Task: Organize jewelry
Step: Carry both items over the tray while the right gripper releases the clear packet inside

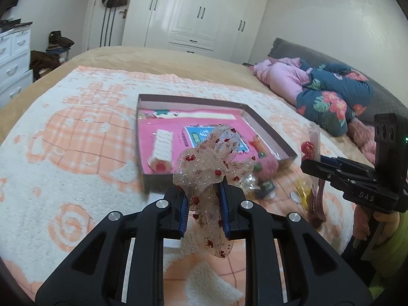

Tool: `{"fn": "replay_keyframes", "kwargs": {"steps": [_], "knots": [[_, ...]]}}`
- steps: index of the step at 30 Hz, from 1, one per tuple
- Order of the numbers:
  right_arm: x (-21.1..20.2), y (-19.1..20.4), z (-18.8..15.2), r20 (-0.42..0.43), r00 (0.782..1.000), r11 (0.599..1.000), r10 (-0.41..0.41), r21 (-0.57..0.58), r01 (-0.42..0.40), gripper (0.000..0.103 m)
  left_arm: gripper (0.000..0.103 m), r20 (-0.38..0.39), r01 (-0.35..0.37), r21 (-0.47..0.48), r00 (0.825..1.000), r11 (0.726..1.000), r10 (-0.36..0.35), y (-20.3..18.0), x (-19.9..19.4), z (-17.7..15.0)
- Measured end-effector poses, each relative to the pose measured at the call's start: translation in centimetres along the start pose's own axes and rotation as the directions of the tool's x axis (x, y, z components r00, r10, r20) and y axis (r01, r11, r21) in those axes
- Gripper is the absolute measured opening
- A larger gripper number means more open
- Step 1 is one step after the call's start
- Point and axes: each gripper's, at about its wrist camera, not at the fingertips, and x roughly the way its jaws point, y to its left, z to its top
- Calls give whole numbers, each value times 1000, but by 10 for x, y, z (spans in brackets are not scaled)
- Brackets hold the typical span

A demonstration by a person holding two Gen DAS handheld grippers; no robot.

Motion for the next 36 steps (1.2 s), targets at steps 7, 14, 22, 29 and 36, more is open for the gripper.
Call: {"fn": "replay_keyframes", "kwargs": {"steps": [7,14,22,29,36], "knots": [[0,1,12,24,1000,1000,-3,-1,3,37,13,27,-13,-27,1000,1000,14,8,-1,13],[2,-2,28,50,998,1000,-23,-6,24,37,13,52,-12,-29,999,1000,14,8,4,29],[2,-10,50,93,994,998,-59,-15,60,37,13,69,7,-13,998,1000,-6,-3,18,47],[11,-23,65,106,989,995,-102,-8,104,37,13,64,25,-18,998,1000,-24,-11,38,59],[25,-46,68,87,984,988,-155,13,154,37,13,45,37,-23,998,999,-36,-16,63,68]]}}
